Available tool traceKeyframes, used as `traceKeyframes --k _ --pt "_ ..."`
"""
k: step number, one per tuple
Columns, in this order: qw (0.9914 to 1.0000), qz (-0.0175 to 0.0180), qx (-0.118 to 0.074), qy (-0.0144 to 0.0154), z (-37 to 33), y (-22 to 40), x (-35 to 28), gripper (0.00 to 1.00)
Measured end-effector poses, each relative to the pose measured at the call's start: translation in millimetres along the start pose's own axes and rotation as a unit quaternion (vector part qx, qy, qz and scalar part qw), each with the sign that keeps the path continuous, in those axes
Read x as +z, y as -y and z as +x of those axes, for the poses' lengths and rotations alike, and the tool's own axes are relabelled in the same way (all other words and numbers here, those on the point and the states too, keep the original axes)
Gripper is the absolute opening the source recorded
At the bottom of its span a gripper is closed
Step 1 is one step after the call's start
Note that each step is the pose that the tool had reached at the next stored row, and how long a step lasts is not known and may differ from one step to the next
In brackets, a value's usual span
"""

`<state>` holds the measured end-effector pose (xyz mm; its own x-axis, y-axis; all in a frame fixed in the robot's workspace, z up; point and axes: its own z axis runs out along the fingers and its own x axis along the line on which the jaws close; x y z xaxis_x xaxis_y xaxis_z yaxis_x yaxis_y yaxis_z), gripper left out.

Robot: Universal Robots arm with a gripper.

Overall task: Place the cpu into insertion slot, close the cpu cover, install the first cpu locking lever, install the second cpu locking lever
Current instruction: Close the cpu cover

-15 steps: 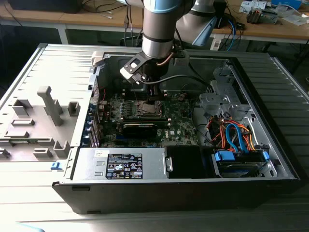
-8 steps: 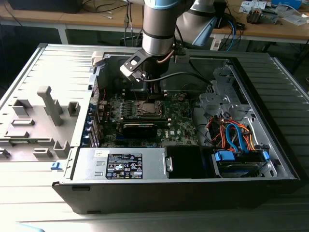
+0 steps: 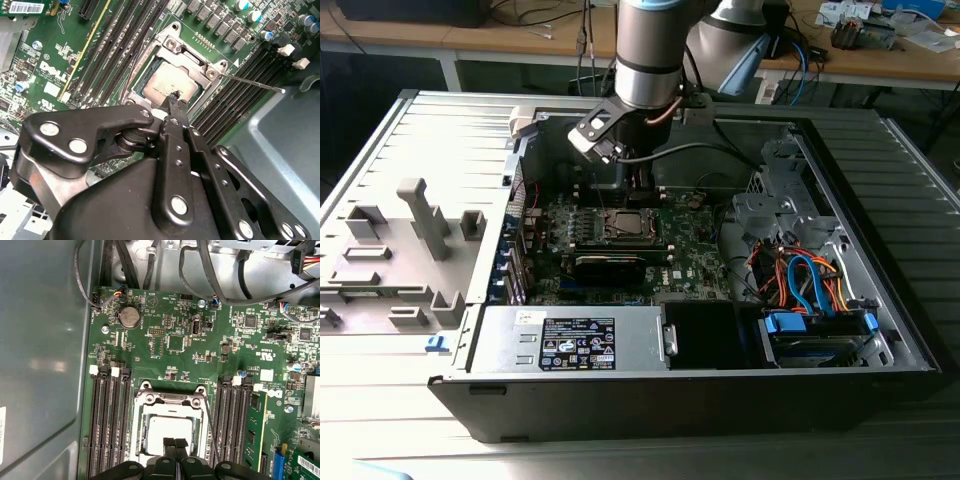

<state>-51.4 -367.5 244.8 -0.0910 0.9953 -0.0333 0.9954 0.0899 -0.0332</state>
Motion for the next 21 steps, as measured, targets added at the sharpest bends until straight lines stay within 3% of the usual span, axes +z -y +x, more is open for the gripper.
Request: traceKeyframes --k 12,21 --pt "1.00000 0.0000 0.000 -0.0002 -0.4 0.3 -11.0 0.11" --pt "1.00000 0.0000 0.000 -0.0005 -0.4 0.4 -11.1 0.11"
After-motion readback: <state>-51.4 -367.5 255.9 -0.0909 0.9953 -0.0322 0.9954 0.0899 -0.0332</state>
